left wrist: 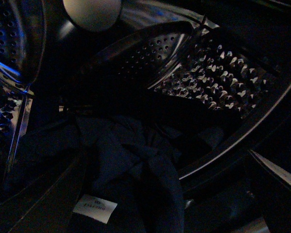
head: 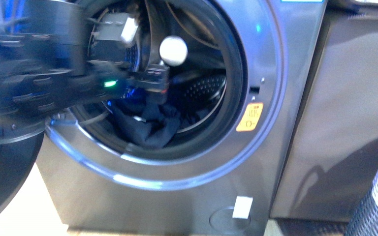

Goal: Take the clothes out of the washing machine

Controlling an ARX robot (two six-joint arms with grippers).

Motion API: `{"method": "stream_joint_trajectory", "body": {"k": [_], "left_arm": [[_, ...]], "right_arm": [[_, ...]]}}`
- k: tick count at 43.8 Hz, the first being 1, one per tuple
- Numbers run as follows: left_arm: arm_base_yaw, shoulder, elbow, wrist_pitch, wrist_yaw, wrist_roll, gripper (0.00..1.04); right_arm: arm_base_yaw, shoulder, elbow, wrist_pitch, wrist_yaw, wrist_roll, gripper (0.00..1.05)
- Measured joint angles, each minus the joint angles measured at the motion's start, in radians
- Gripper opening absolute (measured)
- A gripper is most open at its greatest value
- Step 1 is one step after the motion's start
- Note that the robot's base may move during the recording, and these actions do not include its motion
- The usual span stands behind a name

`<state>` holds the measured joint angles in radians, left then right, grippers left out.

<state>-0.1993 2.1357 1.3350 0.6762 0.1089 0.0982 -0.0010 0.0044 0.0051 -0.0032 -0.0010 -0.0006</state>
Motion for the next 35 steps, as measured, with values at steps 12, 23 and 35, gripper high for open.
{"method": "stream_joint_trajectory", "body": {"k": [12, 23, 35], "left_arm": [[-0.012, 0.172, 0.282, -0.174, -0.092, 0.019, 0.98], [0.008, 0.315, 0.529, -0.439, -0.163, 0.026, 0.98], [0.015, 0.388, 0.613, -0.541, -0.156, 0.033, 0.98]], "right_arm": [[0.0, 0.0, 0.0, 0.0, 0.0, 0.0, 0.97], [0.0, 0.0, 0.0, 0.0, 0.0, 0.0, 0.97], [0.0, 0.0, 0.0, 0.0, 0.0, 0.0, 0.97]]}}
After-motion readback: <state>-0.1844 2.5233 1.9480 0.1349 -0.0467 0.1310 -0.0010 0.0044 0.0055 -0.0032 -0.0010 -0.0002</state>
